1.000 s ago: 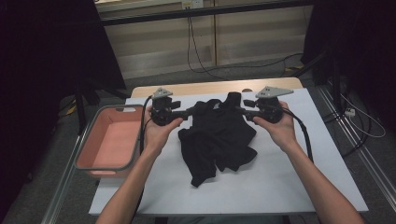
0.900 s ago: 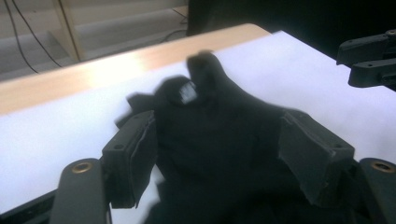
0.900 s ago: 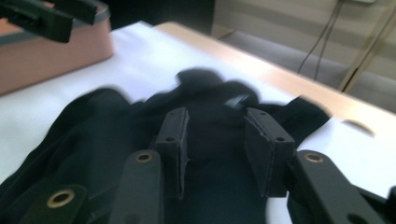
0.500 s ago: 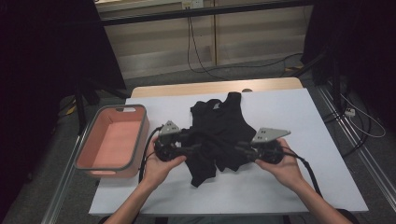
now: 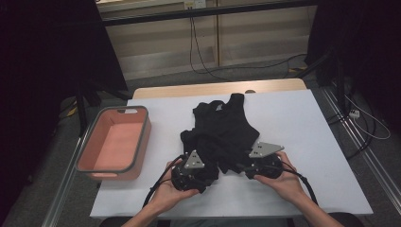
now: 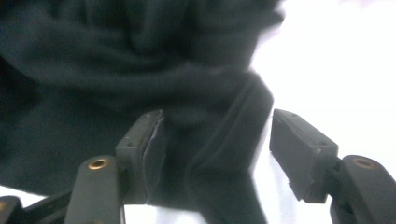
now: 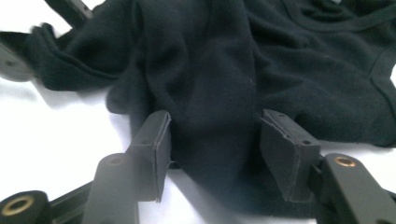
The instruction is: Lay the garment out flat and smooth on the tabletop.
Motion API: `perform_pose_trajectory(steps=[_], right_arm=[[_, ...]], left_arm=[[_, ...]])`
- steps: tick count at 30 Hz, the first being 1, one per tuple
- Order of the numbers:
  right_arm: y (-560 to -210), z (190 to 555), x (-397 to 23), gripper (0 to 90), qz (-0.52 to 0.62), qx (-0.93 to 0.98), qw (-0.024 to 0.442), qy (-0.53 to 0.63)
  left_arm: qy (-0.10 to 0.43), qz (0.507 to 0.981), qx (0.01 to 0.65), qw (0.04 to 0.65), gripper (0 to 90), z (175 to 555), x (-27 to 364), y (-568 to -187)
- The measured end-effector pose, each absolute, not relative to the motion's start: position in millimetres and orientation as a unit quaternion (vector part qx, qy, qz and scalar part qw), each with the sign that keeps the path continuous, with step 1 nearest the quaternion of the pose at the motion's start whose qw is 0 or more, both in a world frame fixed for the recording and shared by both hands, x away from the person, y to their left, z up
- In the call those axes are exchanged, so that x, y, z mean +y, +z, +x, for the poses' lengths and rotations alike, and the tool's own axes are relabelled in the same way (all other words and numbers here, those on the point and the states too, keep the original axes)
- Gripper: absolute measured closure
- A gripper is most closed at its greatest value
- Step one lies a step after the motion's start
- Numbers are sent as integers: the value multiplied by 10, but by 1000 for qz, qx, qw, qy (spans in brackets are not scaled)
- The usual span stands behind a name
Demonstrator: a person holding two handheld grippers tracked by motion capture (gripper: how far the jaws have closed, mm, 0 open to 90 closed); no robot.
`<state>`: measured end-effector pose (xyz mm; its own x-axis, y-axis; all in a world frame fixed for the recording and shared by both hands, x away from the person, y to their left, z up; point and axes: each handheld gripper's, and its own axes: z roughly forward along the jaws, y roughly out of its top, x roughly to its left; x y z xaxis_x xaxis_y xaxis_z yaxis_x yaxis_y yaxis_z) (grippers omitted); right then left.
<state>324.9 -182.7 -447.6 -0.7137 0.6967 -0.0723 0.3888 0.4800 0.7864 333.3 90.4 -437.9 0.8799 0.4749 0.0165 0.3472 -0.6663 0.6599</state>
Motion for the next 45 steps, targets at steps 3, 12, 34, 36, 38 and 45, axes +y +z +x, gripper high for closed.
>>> perform_pose_trajectory(steps=[3,12,34,36,38,45], right_arm=[[-4527,3300,-1828,722,323,847,189,377],[-4072,3546,-2122,828,338,818,212,414],[-4123,4240,-2335,485,407,786,240,399],[-4055,4122,-2382,501,404,777,246,416],[-4033,3979,-2372,517,395,781,244,419],[-4213,3534,-2068,727,334,825,171,422]], left_arm=[[78,901,251,347,787,3420,972,-4344],[124,850,282,427,827,3607,1394,-3807],[145,835,333,414,815,3781,1612,-3941],[147,834,333,415,813,3781,1620,-3941],[144,833,336,415,812,3788,1622,-3946],[145,835,331,414,810,3783,1595,-3958]])
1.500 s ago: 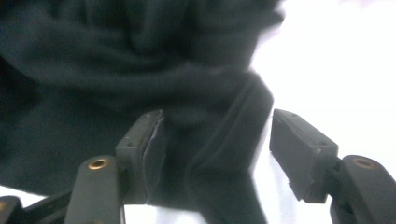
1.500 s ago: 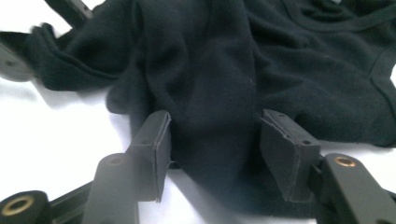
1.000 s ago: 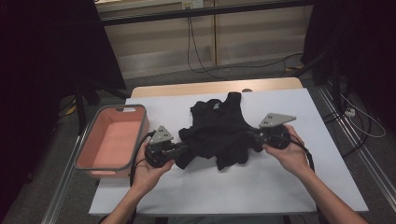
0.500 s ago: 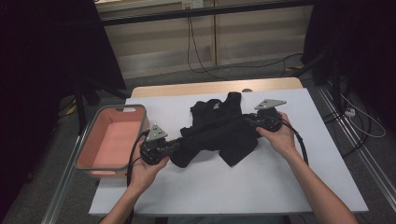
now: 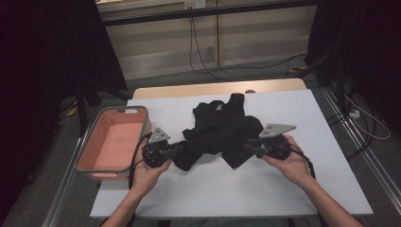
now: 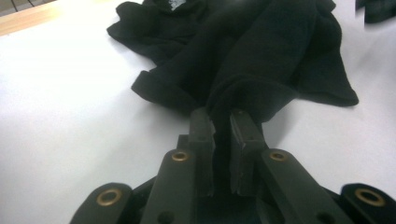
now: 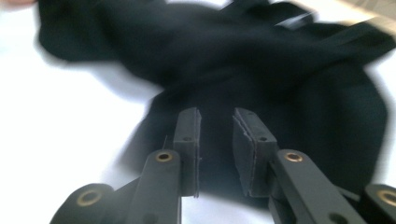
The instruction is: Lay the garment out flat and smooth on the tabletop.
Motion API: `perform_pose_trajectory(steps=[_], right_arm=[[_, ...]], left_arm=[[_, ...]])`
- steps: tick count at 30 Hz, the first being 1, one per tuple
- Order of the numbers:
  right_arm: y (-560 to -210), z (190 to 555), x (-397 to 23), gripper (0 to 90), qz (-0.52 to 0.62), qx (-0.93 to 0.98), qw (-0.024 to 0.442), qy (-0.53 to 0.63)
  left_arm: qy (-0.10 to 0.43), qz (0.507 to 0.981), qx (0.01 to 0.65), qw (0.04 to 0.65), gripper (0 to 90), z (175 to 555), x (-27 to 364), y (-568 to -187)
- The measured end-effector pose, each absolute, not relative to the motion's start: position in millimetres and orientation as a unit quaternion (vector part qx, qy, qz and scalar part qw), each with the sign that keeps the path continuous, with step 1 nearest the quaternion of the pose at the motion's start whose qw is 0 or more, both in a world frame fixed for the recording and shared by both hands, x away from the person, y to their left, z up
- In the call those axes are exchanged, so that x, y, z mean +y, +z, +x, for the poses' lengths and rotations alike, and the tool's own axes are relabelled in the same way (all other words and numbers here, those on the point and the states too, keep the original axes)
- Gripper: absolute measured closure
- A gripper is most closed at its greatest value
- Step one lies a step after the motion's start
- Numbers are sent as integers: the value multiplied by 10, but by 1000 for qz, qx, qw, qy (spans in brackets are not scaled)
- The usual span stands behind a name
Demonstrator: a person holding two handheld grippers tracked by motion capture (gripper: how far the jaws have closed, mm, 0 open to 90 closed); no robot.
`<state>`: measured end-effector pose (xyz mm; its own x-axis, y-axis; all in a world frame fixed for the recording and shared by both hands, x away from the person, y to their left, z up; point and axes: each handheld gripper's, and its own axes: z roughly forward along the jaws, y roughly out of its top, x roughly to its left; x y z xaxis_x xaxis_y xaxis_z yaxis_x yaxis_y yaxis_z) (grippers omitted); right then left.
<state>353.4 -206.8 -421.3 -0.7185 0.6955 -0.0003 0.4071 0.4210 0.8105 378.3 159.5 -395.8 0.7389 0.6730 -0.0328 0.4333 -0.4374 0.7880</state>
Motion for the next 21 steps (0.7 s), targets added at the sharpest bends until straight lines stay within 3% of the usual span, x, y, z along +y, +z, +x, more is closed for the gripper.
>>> perform_pose_trajectory(steps=[3,7,14,15,18,21], right_arm=[[-4346,3442,-1917,734,321,834,150,423],[-4474,3419,-1769,662,316,847,125,408],[-4589,3394,-1653,581,302,863,119,387],[-4597,3383,-1646,609,303,862,126,387],[-4578,3359,-1646,859,294,867,140,377],[-4546,3338,-1740,889,294,869,134,375]], left_arm=[[142,838,324,416,810,3771,1589,-3962],[137,839,319,419,809,3756,1585,-3977],[132,843,311,417,806,3713,1561,-3991],[132,844,309,419,806,3710,1556,-3991],[132,844,306,420,806,3694,1549,-3980],[134,845,304,420,806,3672,1563,-3959]])
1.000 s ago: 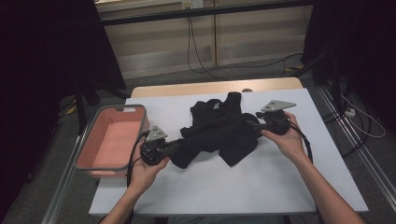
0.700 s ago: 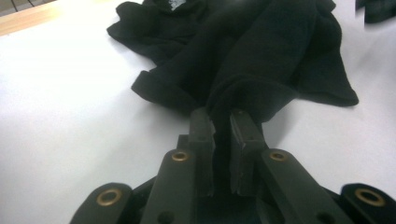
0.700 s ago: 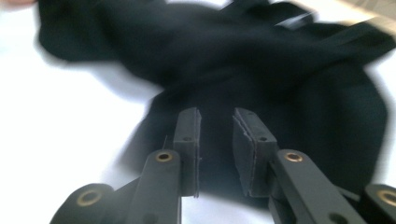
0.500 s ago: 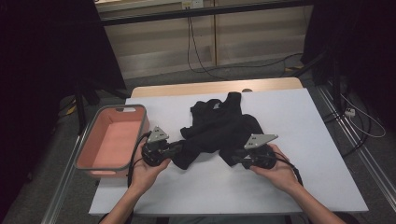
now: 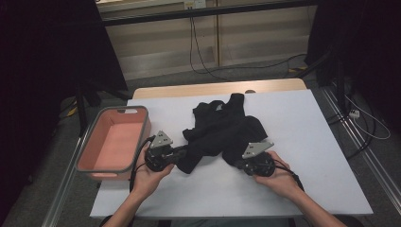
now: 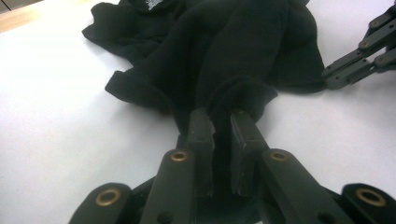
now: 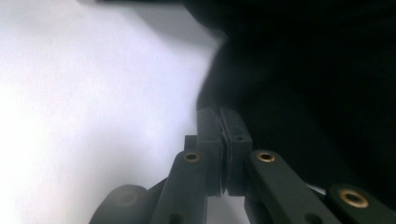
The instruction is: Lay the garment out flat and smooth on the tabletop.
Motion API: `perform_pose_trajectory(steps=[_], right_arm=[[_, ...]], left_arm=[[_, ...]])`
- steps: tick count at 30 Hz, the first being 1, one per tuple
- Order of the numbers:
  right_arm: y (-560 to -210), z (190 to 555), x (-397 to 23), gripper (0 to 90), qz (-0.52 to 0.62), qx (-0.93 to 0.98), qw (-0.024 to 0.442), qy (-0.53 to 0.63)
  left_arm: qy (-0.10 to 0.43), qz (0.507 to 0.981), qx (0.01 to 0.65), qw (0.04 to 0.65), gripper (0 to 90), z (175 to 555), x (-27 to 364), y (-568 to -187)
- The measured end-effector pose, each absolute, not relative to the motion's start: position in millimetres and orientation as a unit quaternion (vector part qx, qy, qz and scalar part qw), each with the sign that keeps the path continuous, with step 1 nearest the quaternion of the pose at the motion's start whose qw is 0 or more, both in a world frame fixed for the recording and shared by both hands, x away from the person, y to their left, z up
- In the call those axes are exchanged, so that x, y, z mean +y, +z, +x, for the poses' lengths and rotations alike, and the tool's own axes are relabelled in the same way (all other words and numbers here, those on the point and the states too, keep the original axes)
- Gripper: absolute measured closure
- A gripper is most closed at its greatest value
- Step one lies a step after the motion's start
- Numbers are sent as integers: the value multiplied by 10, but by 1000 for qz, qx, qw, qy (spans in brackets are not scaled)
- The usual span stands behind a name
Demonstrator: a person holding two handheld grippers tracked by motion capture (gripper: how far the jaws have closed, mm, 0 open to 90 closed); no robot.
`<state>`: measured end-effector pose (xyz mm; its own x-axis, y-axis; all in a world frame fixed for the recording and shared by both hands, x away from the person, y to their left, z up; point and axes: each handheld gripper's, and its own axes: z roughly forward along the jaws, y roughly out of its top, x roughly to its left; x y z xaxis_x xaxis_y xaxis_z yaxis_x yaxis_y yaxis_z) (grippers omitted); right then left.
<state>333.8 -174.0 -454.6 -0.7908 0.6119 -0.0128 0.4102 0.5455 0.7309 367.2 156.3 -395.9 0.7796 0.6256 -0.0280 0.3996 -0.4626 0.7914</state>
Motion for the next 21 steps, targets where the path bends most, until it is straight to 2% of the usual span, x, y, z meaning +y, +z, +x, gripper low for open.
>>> perform_pose_trajectory(steps=[2,15,19,21], right_arm=[[-4508,3299,-1859,892,305,865,130,376],[-4350,2968,-2748,893,364,832,180,378],[-4400,2897,-2952,893,384,831,192,354],[-4428,2865,-3048,892,400,827,198,341]], left_arm=[[135,844,303,422,806,3663,1569,-3948],[134,877,243,392,807,3415,1402,-3917],[114,888,224,384,803,3257,1336,-3999],[95,893,218,383,752,3193,1309,-4048]])
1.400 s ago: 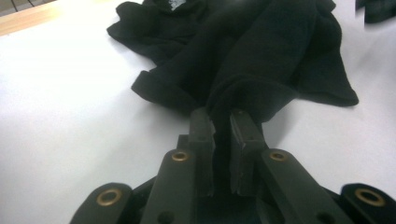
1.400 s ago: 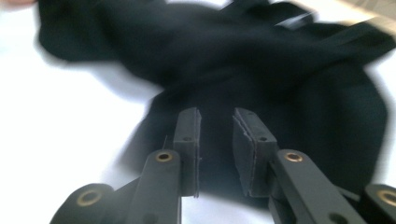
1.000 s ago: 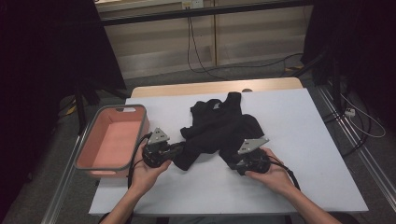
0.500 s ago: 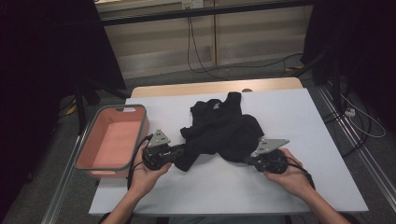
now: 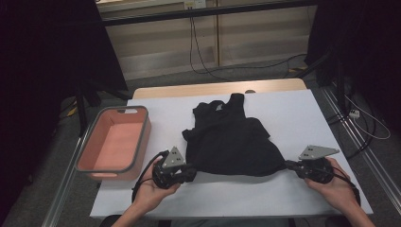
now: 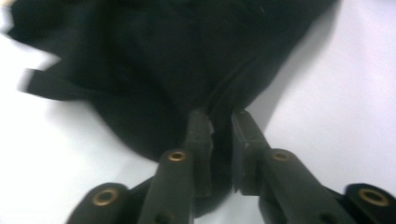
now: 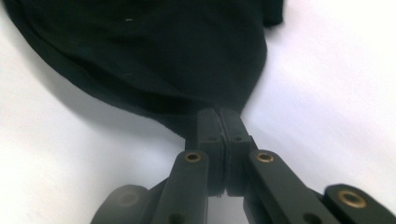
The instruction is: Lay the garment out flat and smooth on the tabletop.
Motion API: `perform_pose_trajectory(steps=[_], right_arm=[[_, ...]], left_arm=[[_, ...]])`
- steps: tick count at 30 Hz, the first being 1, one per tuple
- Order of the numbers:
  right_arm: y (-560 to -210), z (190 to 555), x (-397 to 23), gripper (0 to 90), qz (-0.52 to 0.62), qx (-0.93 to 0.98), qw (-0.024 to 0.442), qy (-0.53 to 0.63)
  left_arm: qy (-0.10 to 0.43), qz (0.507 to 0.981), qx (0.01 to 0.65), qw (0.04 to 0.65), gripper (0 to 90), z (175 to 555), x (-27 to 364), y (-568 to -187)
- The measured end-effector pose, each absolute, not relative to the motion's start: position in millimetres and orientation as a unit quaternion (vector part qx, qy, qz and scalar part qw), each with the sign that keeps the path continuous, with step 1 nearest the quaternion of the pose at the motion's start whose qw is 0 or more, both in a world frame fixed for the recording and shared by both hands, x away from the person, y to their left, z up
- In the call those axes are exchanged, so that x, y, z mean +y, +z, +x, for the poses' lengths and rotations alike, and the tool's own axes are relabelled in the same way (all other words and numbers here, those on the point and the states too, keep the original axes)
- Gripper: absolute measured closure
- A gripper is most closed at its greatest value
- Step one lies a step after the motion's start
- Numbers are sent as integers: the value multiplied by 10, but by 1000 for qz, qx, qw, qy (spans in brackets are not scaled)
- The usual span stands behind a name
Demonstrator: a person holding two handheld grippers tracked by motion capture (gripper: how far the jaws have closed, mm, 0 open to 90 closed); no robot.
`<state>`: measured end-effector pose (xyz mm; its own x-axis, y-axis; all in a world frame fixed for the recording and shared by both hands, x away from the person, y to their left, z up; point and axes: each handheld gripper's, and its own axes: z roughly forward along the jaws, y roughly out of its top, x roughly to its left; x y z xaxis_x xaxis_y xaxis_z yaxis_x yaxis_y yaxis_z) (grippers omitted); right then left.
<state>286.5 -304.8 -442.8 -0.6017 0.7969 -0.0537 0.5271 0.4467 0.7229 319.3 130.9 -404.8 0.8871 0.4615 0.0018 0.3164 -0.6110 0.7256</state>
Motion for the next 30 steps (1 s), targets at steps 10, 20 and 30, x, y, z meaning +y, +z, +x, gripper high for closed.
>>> perform_pose_trajectory(steps=[10,20,30], right_arm=[[-4386,2815,-3099,712,415,809,190,370],[-4358,2930,-2930,663,401,813,182,380],[-4414,3126,-2357,604,349,844,137,385]], left_arm=[[65,876,251,407,619,3243,1458,-4028],[62,906,257,330,552,3358,1235,-4354],[48,916,222,331,751,3192,1133,-4407]])
